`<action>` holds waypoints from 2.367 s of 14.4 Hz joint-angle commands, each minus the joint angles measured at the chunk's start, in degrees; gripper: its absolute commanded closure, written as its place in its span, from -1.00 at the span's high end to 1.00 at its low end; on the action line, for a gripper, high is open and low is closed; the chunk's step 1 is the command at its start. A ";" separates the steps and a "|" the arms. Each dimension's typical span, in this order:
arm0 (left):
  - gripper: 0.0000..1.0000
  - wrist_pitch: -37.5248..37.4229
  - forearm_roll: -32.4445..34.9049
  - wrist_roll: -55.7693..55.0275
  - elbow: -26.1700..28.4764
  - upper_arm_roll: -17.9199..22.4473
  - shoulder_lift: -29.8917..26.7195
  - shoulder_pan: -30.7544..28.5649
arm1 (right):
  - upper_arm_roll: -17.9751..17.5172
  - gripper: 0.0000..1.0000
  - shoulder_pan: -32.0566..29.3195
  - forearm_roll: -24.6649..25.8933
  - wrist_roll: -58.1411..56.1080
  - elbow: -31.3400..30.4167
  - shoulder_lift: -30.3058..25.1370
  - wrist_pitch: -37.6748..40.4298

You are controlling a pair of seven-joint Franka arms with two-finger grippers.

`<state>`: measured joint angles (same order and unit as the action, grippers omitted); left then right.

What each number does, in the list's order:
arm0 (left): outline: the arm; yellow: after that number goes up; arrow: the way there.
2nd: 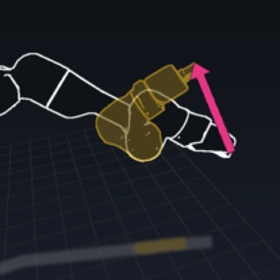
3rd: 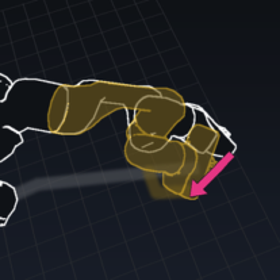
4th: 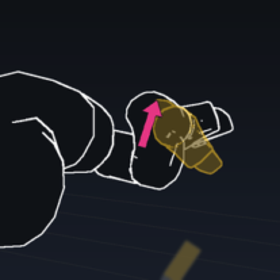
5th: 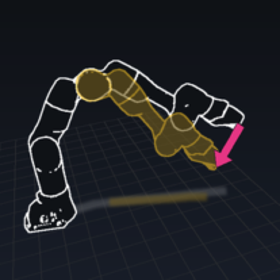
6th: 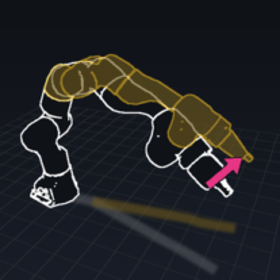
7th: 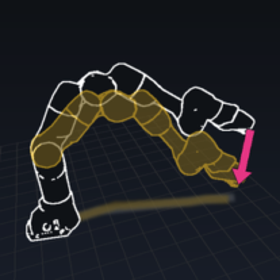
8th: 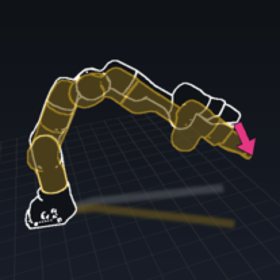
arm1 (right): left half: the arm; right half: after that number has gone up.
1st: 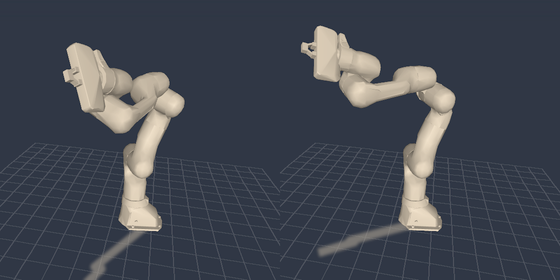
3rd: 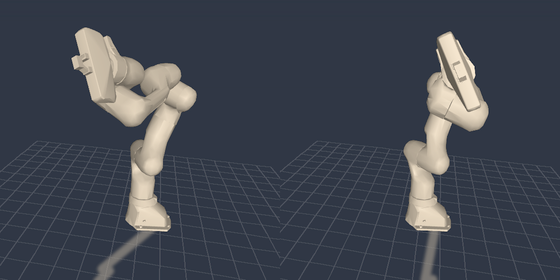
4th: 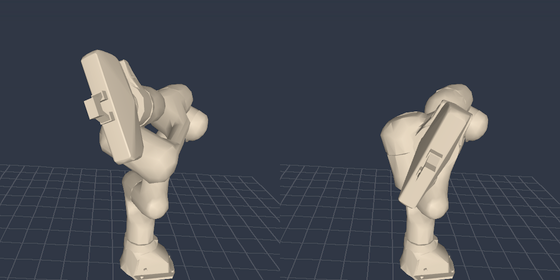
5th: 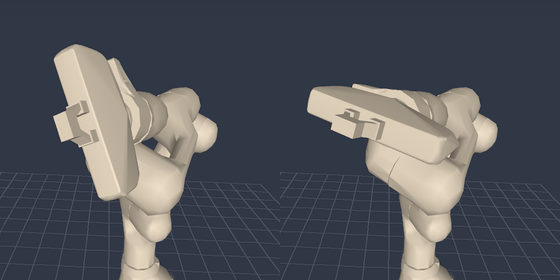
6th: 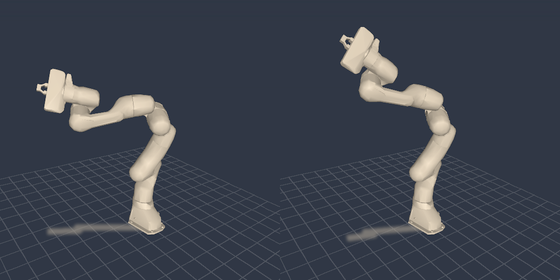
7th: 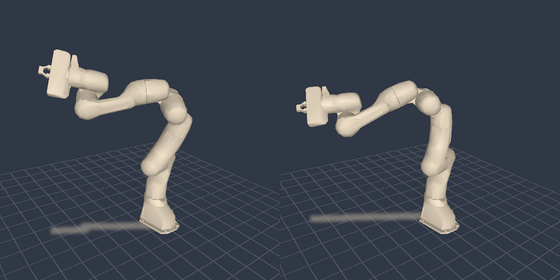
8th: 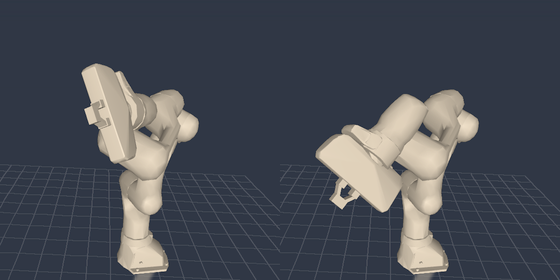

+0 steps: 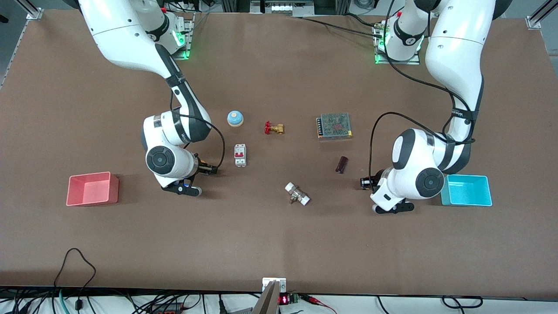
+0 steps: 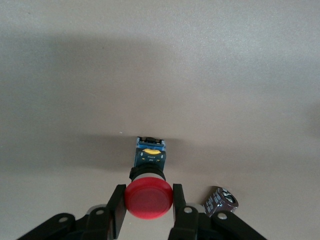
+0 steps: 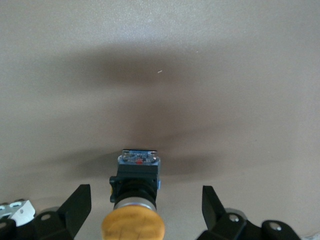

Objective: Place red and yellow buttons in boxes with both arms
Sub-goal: 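Carry the yellow button to the pink box while the left gripper carries red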

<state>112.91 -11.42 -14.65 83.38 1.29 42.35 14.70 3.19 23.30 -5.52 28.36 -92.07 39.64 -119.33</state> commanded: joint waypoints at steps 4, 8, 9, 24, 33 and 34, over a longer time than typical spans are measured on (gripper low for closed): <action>-0.56 -3.21 -0.18 -0.20 0.03 3.88 -4.19 -0.20 | -0.02 0.76 0.25 -1.07 1.44 1.28 0.62 0.15; -0.56 -6.64 2.80 0.76 -1.72 8.72 -8.15 -0.55 | -0.02 0.24 0.16 -1.07 1.35 1.28 0.62 0.15; -0.56 -6.74 2.72 1.72 -2.69 9.16 -8.16 -1.51 | -0.02 0.12 0.16 -1.07 1.26 1.28 0.62 0.15; -0.58 -1.38 5.34 25.29 -4.55 9.17 -3.06 -19.80 | 5.50 -0.29 -6.76 -0.19 -9.86 10.05 -4.65 7.78; -0.31 -1.29 5.53 25.64 -4.11 9.17 0.98 -19.98 | 9.21 -0.29 -19.33 4.64 -42.31 14.45 -1.32 10.71; -0.07 -1.29 5.62 25.64 -4.11 9.17 1.07 -19.98 | 9.20 -0.29 -19.96 4.64 -43.29 14.37 -0.71 10.53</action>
<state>111.50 -6.81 10.02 79.82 10.81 43.38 -4.92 12.99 4.24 -1.64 -12.92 -79.97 37.25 -109.23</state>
